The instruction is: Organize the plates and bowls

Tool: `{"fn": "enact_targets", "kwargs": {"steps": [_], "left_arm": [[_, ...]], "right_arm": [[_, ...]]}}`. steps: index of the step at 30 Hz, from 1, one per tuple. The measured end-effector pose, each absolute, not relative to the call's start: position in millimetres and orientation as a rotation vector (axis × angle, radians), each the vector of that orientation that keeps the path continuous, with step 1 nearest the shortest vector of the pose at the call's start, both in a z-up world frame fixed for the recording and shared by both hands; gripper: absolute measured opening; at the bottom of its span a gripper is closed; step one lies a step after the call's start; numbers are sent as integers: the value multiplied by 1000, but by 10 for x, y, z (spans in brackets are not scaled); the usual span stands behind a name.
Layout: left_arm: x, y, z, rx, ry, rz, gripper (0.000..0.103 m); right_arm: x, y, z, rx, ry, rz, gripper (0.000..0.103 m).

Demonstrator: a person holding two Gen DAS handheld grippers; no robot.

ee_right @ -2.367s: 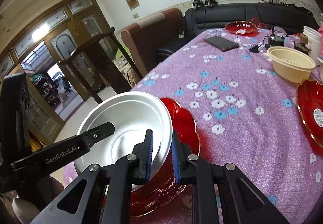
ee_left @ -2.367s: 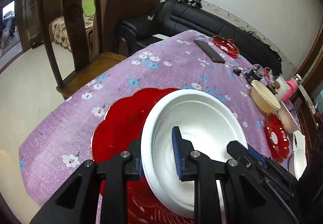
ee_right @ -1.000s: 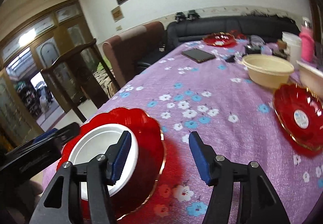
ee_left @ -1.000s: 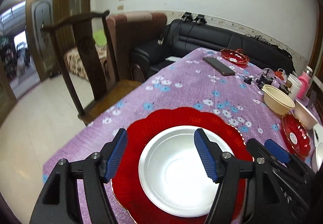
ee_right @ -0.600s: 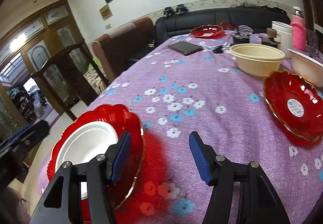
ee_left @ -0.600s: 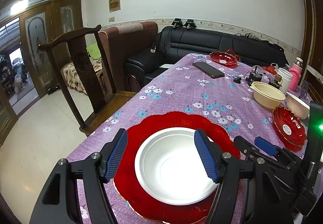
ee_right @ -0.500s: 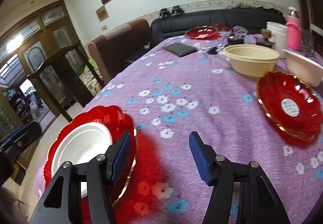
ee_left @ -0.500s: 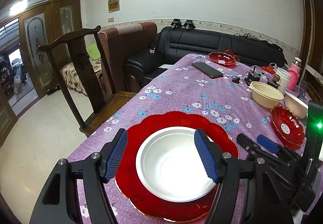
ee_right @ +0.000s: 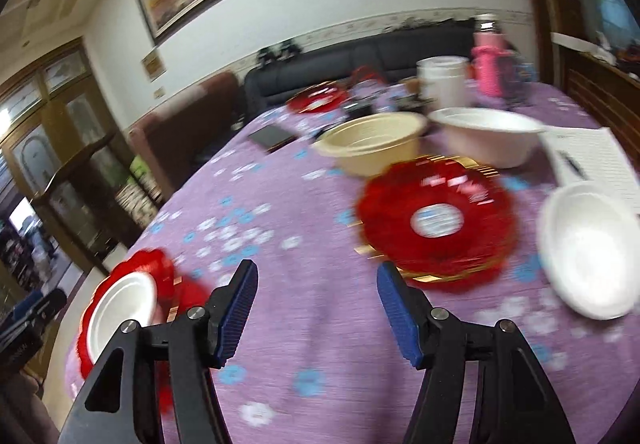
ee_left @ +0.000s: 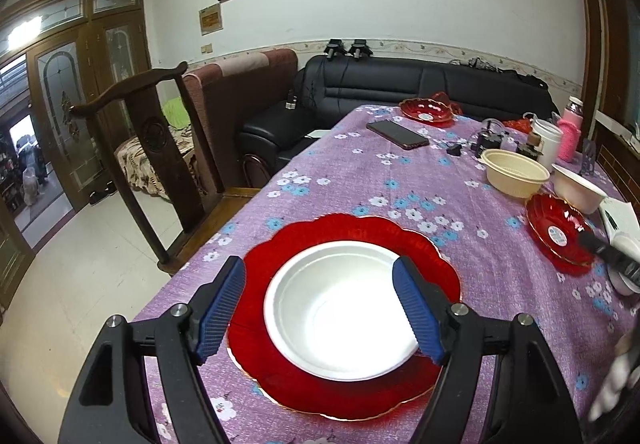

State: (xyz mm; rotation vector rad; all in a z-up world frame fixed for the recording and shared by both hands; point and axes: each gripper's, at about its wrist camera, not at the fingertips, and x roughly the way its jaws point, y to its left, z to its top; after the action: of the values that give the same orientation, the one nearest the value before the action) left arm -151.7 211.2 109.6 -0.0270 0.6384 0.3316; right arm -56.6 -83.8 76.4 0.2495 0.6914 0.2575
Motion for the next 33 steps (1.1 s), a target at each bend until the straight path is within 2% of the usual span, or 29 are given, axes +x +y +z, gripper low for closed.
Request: {"fn": "enact_targets", "kwargs": {"steps": [14,21,28,33], "left_arm": [[-1286,1529,1056,62,691,193,76],[-980,865,973,91,766,-9,77],[-697,337,792,97,827,-118,77],[-597,214,596,40,910,-173,77]], "right_arm": [[-562,-2331,1018,378,569,-24,70],[-527,-3074,747,493,580,-185,70],[-326,-3042,424,498,722,-140,70],[-318,-2924,375,460,745,-113,70]]}}
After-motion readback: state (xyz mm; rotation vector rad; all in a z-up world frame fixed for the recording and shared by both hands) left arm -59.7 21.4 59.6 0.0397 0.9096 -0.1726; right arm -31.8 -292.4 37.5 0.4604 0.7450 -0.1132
